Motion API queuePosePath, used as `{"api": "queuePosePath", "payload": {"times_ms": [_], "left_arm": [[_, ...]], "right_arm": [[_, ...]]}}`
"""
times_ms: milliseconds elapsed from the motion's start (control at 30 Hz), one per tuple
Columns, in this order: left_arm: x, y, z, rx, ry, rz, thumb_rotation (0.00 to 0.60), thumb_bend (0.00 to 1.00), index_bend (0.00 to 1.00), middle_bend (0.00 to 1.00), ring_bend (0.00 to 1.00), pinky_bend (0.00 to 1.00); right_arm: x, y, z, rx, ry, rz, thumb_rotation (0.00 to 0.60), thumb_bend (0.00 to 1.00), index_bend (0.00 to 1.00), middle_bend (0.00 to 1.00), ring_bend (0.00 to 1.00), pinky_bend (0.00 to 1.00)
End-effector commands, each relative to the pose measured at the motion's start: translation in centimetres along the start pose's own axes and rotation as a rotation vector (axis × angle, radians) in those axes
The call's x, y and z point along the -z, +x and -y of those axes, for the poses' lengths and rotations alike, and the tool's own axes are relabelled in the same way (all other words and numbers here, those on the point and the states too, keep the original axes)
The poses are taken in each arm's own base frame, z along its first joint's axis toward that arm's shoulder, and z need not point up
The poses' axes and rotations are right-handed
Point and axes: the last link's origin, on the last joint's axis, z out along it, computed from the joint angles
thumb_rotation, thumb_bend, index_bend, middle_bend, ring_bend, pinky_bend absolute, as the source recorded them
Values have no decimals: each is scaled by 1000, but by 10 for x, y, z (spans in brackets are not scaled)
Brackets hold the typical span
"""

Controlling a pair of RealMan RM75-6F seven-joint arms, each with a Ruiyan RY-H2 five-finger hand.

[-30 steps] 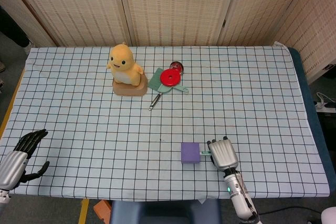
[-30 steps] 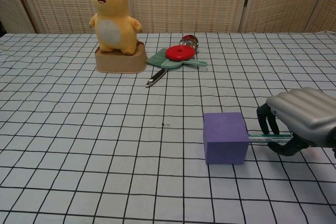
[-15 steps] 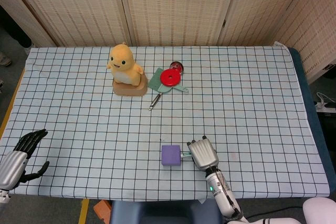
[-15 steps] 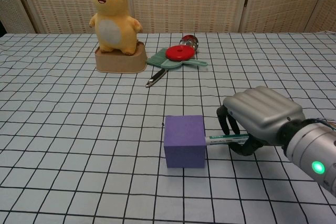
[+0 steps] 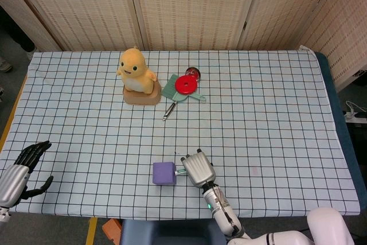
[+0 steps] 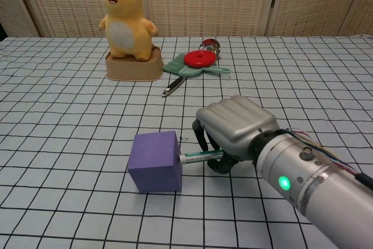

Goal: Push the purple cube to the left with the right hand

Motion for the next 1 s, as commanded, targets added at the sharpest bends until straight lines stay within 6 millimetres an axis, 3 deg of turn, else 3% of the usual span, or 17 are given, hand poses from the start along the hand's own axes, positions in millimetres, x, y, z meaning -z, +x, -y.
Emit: {"api": "queuePosePath", "payload": {"times_ms": [33, 733, 1000], "left_arm": [[0, 1, 1, 2, 0, -4, 600, 414, 0, 21, 0, 59], [0, 3, 3, 11, 1, -2, 600, 413, 0, 21, 0, 60], [1, 3, 3, 10, 0, -4, 600, 413, 0, 21, 0, 60]], "right_arm": [[-8, 5, 12, -2, 14, -10, 600, 441, 1000, 885, 635, 420], [-46, 23, 92, -12, 113, -25, 600, 443, 1000, 885, 635, 419], [-54, 22, 105, -8, 106, -14, 600, 443, 1000, 885, 635, 419]]}}
